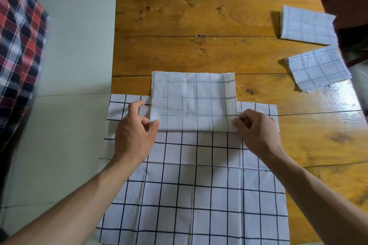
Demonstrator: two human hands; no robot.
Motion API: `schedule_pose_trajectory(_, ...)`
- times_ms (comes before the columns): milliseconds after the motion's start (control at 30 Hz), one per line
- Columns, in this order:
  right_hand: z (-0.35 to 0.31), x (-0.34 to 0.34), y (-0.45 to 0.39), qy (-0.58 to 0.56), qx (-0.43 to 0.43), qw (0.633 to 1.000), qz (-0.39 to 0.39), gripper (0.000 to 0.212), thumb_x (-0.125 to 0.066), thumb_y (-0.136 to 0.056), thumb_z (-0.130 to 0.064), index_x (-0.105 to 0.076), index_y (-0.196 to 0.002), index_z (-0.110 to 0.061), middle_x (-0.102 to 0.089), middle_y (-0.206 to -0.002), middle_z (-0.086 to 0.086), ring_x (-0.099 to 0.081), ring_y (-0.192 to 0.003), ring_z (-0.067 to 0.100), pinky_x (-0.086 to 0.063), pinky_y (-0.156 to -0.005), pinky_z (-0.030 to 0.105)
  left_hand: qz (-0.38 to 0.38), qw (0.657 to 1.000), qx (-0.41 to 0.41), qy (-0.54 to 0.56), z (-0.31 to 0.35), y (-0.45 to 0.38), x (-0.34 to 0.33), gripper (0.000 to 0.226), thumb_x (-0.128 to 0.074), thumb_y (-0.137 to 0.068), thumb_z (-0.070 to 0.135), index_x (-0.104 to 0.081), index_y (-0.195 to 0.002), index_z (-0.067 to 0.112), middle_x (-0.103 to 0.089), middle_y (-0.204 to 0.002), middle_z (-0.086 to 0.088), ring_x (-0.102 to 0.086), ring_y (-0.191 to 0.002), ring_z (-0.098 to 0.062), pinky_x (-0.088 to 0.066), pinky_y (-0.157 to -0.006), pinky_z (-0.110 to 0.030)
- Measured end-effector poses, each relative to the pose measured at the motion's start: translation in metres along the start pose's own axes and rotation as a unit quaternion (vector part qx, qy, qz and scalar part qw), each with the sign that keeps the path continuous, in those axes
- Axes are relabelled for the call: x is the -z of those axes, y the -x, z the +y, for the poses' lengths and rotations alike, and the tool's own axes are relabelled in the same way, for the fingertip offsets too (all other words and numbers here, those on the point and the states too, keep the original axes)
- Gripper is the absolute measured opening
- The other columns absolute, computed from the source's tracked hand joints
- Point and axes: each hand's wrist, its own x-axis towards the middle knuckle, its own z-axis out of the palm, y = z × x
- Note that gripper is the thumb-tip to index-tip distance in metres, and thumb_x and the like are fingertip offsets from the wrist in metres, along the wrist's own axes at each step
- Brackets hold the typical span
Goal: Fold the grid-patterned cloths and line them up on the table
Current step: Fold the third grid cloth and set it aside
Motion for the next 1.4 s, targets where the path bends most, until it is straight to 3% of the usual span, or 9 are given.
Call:
schedule_pose_trajectory(367, -0.008, 0.004, -0.007, 0.018, -0.035, 0.999, -0.022, 0.015, -0.066, -0.086, -0.021, -0.063, -0.072, -0.017, -0.061, -0.059, -0.006, -0.054, -0.057, 0.008, -0.034, -0.047, 0.022, 0.004, 0.998, -0.013, -0.055, 0.000, -0.005, -0.005, 0.028, -0.068, -0.088, 0.023, -0.051, -0.110, 0.022, -0.059, -0.067, 0.009, -0.058, -0.076, -0.017, -0.045, -0.061, -0.032)
schedule_pose_trajectory(467, -0.008, 0.003, -0.008, 0.023, -0.035, 0.999, -0.023, 0.013, -0.066, -0.086, -0.022, -0.063, -0.074, -0.018, -0.061, -0.060, -0.007, -0.055, -0.057, 0.008, -0.035, -0.048, 0.021, 0.001, 0.995, -0.056, -0.088, -0.001, -0.004, -0.005, 0.025, -0.068, -0.088, 0.024, -0.054, -0.108, 0.021, -0.055, -0.077, 0.008, -0.054, -0.076, -0.017, -0.039, -0.056, -0.028)
schedule_pose_trajectory(533, -0.007, 0.002, -0.008, 0.028, -0.025, 0.999, -0.017, 0.011, -0.065, -0.087, -0.023, -0.061, -0.079, -0.016, -0.061, -0.063, -0.006, -0.057, -0.059, 0.011, -0.041, -0.048, 0.026, -0.002, 0.992, -0.081, -0.098, -0.003, -0.004, -0.004, 0.025, -0.069, -0.087, 0.022, -0.057, -0.109, 0.021, -0.053, -0.090, 0.004, -0.057, -0.082, -0.020, -0.046, -0.056, -0.030)
schedule_pose_trajectory(700, -0.005, -0.007, -0.004, 0.126, 0.141, 0.981, 0.044, 0.018, -0.068, -0.085, -0.010, -0.055, -0.097, -0.012, -0.054, -0.088, 0.003, -0.051, -0.070, 0.023, -0.043, -0.052, 0.037, -0.010, 0.972, -0.183, -0.144, -0.004, -0.009, -0.005, 0.028, -0.071, -0.083, 0.006, -0.074, -0.111, 0.013, -0.059, -0.111, -0.006, -0.056, -0.092, -0.026, -0.053, -0.065, -0.037)
schedule_pose_trajectory(833, -0.013, -0.019, -0.009, 0.150, 0.261, 0.954, 0.012, 0.047, -0.063, -0.074, 0.014, -0.065, -0.114, -0.009, -0.057, -0.112, 0.009, -0.054, -0.098, 0.026, -0.051, -0.073, 0.041, -0.049, 0.925, -0.314, -0.210, -0.005, -0.017, -0.007, 0.037, -0.067, -0.077, -0.009, -0.075, -0.107, 0.010, -0.061, -0.132, -0.009, -0.054, -0.110, -0.031, -0.050, -0.079, -0.042)
schedule_pose_trajectory(933, -0.026, -0.028, -0.012, 0.105, 0.273, 0.954, -0.060, 0.047, -0.063, -0.083, 0.002, -0.059, -0.127, -0.014, -0.052, -0.135, 0.006, -0.048, -0.125, 0.025, -0.050, -0.096, 0.038, -0.082, 0.908, -0.353, -0.208, -0.002, -0.020, -0.009, 0.047, -0.065, -0.071, -0.013, -0.073, -0.111, 0.009, -0.065, -0.128, -0.007, -0.057, -0.113, -0.030, -0.051, -0.084, -0.042)
schedule_pose_trajectory(1033, -0.032, -0.038, -0.014, 0.086, 0.277, 0.950, -0.112, 0.050, -0.066, -0.090, -0.021, -0.052, -0.138, -0.015, -0.041, -0.151, 0.003, -0.030, -0.144, 0.019, -0.028, -0.116, 0.029, -0.094, 0.918, -0.333, -0.193, 0.001, -0.020, -0.009, 0.050, -0.064, -0.069, -0.016, -0.073, -0.112, 0.008, -0.068, -0.123, -0.007, -0.060, -0.110, -0.029, -0.052, -0.085, -0.041)
schedule_pose_trajectory(1167, -0.025, -0.042, -0.017, 0.083, 0.256, 0.954, -0.134, 0.067, -0.068, -0.090, -0.033, -0.039, -0.149, -0.020, -0.023, -0.162, 0.001, -0.012, -0.151, 0.018, -0.013, -0.121, 0.029, -0.098, 0.929, -0.309, -0.180, 0.003, -0.017, -0.009, 0.038, -0.061, -0.077, -0.008, -0.071, -0.109, 0.009, -0.067, -0.124, -0.006, -0.059, -0.112, -0.026, -0.051, -0.087, -0.041)
schedule_pose_trajectory(1400, 0.005, -0.018, -0.021, 0.109, 0.212, 0.959, -0.153, 0.080, -0.065, -0.088, -0.046, -0.023, -0.154, -0.034, -0.003, -0.165, -0.003, 0.002, -0.152, 0.014, -0.012, -0.123, 0.040, -0.095, 0.944, -0.263, -0.175, 0.009, -0.013, -0.011, 0.023, -0.052, -0.091, 0.015, -0.071, -0.105, 0.013, -0.068, -0.120, -0.001, -0.059, -0.111, -0.019, -0.046, -0.089, -0.035)
